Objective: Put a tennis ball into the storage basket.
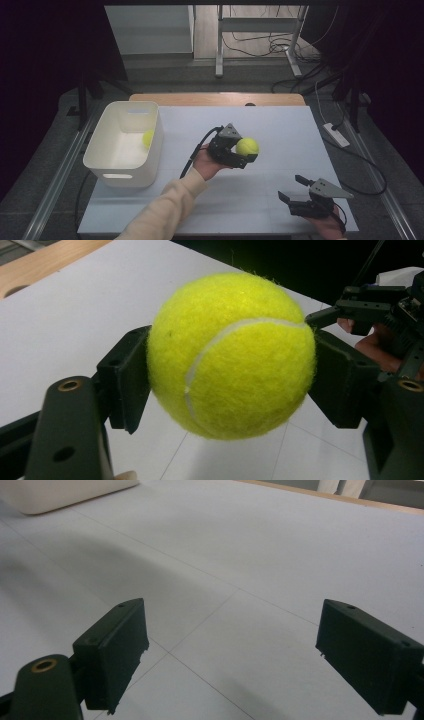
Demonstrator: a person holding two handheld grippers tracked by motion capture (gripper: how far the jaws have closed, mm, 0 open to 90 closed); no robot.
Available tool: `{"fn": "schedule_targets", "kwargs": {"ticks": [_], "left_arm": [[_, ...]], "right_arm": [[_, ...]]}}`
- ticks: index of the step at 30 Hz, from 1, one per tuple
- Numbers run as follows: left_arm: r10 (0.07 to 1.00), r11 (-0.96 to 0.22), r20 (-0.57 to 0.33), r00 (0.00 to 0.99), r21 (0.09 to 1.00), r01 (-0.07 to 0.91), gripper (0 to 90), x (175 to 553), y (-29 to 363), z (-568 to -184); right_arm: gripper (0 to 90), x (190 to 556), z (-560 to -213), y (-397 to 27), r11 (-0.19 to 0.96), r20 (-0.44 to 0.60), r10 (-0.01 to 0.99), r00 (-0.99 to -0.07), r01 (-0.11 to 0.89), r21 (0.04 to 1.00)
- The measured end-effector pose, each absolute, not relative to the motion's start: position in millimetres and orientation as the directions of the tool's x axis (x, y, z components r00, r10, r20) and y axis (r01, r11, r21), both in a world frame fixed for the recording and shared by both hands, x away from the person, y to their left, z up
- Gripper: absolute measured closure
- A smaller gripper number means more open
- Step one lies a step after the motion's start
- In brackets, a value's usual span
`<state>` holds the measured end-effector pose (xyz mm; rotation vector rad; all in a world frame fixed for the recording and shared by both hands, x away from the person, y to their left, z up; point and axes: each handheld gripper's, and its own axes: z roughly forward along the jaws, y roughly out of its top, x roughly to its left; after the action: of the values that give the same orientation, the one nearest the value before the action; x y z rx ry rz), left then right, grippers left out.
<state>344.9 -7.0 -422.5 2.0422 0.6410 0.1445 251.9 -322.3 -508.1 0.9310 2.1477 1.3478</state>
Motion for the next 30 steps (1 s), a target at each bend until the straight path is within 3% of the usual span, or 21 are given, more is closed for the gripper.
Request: {"fn": "schedule_targets", "kwargs": {"ticks": [30], "left_arm": [[0.540, -0.335, -0.140, 0.830, 0.869, 0.365, 27.0, 339.1, 29.7, -395.3]], "right_arm": [[12.9, 252.2, -508.0, -323.4, 0.300, -0.012, 0.738, -0.675, 0.312, 0.902]]}}
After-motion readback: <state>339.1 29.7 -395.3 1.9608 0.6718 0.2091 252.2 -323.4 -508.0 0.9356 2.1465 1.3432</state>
